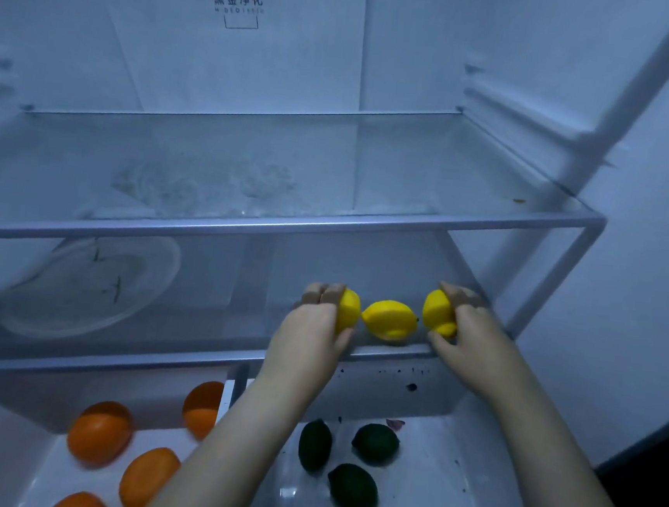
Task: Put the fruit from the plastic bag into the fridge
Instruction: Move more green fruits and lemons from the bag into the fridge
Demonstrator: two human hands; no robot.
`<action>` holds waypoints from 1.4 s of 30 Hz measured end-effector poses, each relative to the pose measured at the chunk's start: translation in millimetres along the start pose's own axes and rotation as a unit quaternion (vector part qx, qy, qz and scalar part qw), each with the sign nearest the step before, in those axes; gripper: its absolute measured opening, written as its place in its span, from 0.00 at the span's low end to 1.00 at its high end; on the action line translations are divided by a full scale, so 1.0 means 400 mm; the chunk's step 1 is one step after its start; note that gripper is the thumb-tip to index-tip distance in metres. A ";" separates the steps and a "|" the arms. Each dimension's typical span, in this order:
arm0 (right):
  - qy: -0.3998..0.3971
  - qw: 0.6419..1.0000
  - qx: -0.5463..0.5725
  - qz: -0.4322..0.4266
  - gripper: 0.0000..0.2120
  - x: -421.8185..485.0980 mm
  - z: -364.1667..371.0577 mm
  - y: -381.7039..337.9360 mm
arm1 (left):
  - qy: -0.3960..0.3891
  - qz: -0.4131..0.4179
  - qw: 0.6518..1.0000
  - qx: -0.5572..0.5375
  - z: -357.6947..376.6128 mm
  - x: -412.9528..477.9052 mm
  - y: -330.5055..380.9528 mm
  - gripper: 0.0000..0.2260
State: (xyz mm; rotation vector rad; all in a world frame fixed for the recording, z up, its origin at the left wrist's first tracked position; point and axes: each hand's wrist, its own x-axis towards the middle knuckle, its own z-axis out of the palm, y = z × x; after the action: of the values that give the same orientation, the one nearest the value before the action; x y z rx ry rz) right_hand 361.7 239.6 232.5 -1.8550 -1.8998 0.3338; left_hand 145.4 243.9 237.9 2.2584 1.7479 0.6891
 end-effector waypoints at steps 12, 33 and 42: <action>-0.003 0.996 0.091 -0.016 0.35 0.019 0.024 0.012 | 0.024 -0.030 0.999 0.010 0.063 0.014 -0.002 0.27; 0.027 0.956 0.101 -0.275 0.24 -0.076 0.019 -0.262 | 0.155 -0.053 0.975 0.150 -0.193 -0.238 -0.046 0.25; -0.059 0.890 0.134 -0.431 0.26 -0.282 0.095 -0.558 | 0.198 -0.117 0.949 0.218 -0.401 -0.602 -0.120 0.23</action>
State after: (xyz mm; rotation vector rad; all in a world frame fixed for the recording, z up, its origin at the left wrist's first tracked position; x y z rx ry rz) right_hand 145.9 120.1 288.9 -0.7000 -2.3891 0.3735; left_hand -18.0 8.5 299.7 2.2168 2.5325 0.8126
